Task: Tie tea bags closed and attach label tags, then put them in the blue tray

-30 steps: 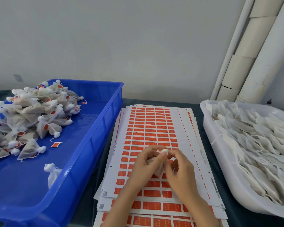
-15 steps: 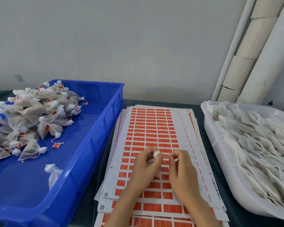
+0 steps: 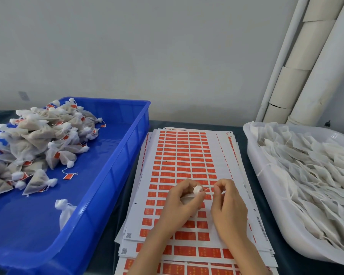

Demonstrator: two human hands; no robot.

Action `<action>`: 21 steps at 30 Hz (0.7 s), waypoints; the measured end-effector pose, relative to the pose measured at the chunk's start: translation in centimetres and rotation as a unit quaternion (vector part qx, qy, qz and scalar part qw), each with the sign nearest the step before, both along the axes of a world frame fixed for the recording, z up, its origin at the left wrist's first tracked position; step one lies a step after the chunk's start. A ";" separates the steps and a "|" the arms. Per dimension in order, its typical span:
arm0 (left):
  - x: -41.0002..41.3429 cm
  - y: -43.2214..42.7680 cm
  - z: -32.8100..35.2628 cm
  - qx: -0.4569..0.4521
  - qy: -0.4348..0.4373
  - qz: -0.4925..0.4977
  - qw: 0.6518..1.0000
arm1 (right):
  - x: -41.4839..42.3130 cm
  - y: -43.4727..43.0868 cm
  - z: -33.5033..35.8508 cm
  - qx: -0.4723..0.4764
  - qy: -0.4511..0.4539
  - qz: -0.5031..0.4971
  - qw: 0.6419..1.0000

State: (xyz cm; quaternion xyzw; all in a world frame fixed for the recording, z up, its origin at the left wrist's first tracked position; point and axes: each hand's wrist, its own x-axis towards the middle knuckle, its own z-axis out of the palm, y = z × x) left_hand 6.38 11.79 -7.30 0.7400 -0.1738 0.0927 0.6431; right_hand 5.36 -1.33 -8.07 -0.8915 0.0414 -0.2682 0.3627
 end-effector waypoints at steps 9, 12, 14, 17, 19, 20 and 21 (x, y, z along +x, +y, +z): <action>-0.2 -0.1 0.1 0.014 0.008 0.013 1.000 | 0.6 -1.0 0.0 -0.012 -0.011 -0.039 0.999; -0.2 -0.2 0.2 0.012 0.013 0.009 1.000 | 0.8 -1.2 0.1 -0.003 -0.008 -0.049 0.999; -0.3 -0.2 0.3 0.008 0.013 0.006 1.000 | 0.8 -1.2 0.0 0.001 -0.003 -0.048 0.999; -0.2 -0.1 0.3 -0.007 0.018 0.011 1.000 | 0.8 -1.3 -0.1 0.018 0.009 -0.031 0.999; -0.2 0.0 0.3 -0.019 0.030 0.015 0.999 | 0.9 -1.4 -0.1 0.047 0.012 -0.016 0.999; -0.1 0.0 0.3 -0.023 0.034 0.021 0.999 | 0.9 -1.4 -0.1 0.056 0.013 -0.008 0.998; -0.1 0.1 0.2 -0.027 0.036 0.032 0.998 | 0.9 -1.5 -0.2 0.061 0.015 -0.002 0.998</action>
